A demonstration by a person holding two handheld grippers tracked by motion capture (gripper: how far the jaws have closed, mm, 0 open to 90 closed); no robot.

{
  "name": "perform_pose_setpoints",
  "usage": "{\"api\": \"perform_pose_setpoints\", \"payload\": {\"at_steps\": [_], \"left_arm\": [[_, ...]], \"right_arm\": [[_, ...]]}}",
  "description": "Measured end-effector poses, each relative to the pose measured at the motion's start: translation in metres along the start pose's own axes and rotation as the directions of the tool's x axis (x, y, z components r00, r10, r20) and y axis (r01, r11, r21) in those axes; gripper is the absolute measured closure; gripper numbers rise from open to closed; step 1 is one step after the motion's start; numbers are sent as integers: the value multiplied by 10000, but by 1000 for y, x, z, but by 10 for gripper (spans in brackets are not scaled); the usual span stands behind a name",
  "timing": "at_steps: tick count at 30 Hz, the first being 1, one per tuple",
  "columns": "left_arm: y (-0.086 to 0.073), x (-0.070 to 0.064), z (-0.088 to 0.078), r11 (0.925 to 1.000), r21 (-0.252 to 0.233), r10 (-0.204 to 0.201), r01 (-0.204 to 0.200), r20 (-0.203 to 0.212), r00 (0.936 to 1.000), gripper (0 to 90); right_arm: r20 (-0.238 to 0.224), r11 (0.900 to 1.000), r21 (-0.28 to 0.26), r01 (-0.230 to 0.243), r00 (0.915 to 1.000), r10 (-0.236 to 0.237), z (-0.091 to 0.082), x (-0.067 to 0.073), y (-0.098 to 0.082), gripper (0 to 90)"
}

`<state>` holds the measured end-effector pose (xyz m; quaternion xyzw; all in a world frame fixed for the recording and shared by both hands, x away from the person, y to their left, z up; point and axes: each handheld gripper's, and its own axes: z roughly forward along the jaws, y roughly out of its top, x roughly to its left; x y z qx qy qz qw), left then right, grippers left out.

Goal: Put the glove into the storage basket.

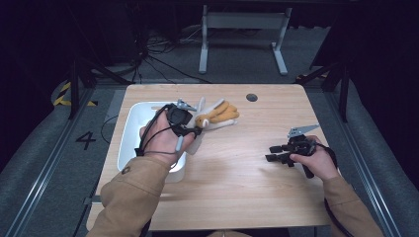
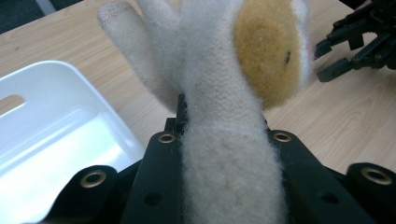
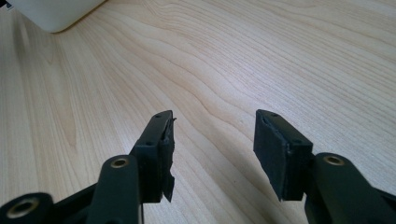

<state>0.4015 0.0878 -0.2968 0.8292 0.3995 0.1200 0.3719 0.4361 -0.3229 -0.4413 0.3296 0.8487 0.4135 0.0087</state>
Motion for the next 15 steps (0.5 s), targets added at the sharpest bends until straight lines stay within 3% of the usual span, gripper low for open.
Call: {"api": "perform_pose_setpoints", "payload": {"at_steps": [7, 15], "left_arm": [[-3, 17, -13, 9980, -178, -608, 602, -363, 9975, 763], [-4, 33, -25, 9897, -139, -1433, 1426, -907, 9855, 762]], "right_arm": [[39, 9998, 143, -153, 9999, 153, 0, 0, -3, 474], [-17, 9988, 242, -429, 9991, 429, 0, 0, -6, 473]]}}
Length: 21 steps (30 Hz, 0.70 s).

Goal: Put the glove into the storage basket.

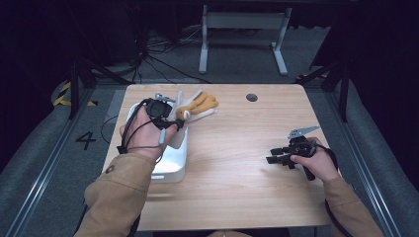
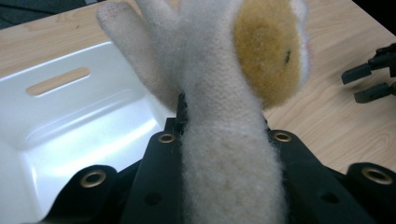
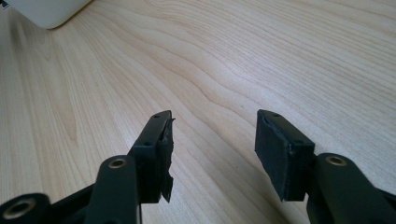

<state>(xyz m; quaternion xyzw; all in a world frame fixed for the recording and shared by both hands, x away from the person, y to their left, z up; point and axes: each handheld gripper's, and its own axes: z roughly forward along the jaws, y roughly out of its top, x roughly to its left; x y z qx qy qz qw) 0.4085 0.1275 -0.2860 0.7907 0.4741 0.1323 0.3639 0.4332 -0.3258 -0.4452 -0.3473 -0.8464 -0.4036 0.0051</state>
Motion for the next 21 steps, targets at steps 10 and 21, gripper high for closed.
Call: {"api": "perform_pose_setpoints", "payload": {"at_steps": [10, 21], "left_arm": [[0, 26, -5, 9954, 292, -891, 915, -747, 9932, 759], [-6, 46, -3, 9771, 415, -2021, 2086, -1257, 9713, 759]], "right_arm": [[7, 9999, -63, -159, 9999, 159, -4, -1, -5, 469], [0, 9999, 10, -133, 9999, 133, -1, 0, -5, 466]]}}
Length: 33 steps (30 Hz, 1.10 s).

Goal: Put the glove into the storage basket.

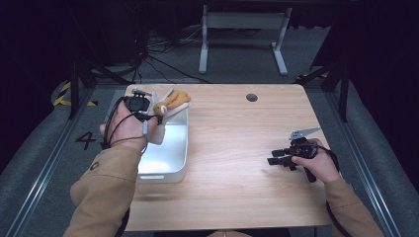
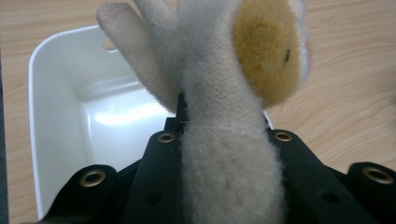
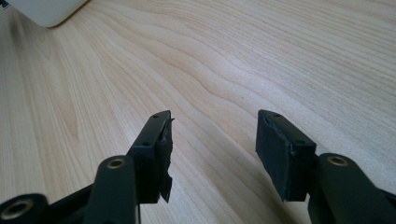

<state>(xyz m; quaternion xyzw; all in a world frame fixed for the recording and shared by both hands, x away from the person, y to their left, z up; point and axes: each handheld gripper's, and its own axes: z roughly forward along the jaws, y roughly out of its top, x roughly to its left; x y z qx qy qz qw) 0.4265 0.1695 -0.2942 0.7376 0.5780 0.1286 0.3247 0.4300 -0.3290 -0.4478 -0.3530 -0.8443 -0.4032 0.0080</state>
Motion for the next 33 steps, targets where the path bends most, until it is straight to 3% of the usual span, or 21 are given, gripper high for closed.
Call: {"api": "perform_pose_setpoints", "payload": {"at_steps": [5, 12, 15, 21, 33], "left_arm": [[-1, 1, 6, 9979, 279, -582, 583, -47, 9983, 759], [-5, 6, 21, 9921, 838, -915, 937, -301, 9954, 760], [-9, 10, 30, 9860, 1044, -1284, 1297, -195, 9915, 762], [-14, 15, 44, 9743, 1564, -1556, 1620, -521, 9864, 761], [-22, 30, 67, 9541, 2005, -2097, 2224, -828, 9742, 761]], "right_arm": [[107, 9999, -80, 115, 9999, -114, 0, 1, 1, 457], [107, 9999, -87, 119, 9999, -118, -1, 0, 0, 456], [90, 9998, -103, 139, 9999, -138, 0, 0, 1, 456], [-43, 9995, -182, 266, 9996, -267, 1, 0, 5, 457], [-101, 9995, -193, 256, 9996, -258, 1, 0, 6, 456]]}}
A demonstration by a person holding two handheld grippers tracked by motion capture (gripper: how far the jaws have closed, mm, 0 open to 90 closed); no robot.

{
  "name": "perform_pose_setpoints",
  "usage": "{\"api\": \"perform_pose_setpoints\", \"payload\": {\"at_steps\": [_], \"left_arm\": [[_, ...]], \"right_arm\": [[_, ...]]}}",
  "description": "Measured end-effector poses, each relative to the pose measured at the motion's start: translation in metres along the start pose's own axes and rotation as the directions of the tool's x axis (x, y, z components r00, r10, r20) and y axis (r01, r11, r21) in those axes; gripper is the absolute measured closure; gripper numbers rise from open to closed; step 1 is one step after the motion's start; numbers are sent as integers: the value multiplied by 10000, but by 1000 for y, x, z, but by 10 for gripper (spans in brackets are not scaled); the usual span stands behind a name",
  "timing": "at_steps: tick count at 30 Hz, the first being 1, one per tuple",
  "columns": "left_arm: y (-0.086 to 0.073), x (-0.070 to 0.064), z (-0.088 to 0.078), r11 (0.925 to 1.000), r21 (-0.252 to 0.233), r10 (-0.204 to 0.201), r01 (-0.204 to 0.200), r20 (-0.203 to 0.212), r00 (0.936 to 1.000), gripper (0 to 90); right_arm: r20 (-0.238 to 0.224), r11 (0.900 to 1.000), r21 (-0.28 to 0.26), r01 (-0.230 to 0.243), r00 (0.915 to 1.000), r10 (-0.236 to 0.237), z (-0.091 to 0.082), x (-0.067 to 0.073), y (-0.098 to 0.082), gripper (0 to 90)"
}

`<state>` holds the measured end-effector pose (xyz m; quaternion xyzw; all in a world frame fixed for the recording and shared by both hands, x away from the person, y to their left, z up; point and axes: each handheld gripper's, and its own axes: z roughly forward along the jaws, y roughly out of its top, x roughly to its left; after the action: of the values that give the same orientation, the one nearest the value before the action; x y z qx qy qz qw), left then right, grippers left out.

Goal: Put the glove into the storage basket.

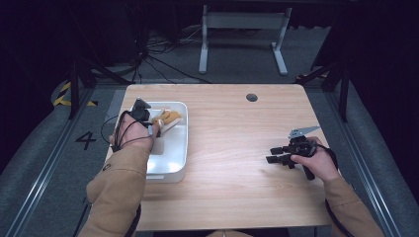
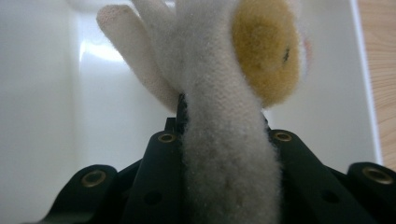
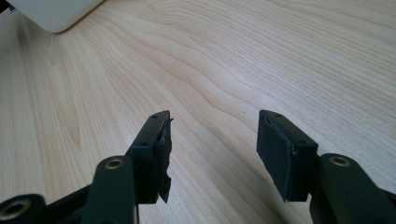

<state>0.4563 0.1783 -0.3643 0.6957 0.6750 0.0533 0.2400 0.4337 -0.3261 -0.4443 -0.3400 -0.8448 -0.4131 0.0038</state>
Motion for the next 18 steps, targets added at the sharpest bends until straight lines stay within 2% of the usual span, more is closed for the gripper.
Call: {"api": "perform_pose_setpoints", "payload": {"at_steps": [7, 14, 18], "left_arm": [[-6, 8, 13, 9984, 502, -267, 273, -125, 9996, 759], [-7, 12, 26, 9955, 888, -284, 317, -386, 9989, 757], [-7, 12, 30, 9943, 996, -347, 385, -395, 9986, 757]], "right_arm": [[-73, 9999, 99, 56, 10000, -56, 3, 1, -1, 452], [-111, 9999, 163, 41, 9999, -39, 4, 1, -2, 445], [-109, 9998, 220, -2, 9999, 5, 4, 0, -4, 444]]}}
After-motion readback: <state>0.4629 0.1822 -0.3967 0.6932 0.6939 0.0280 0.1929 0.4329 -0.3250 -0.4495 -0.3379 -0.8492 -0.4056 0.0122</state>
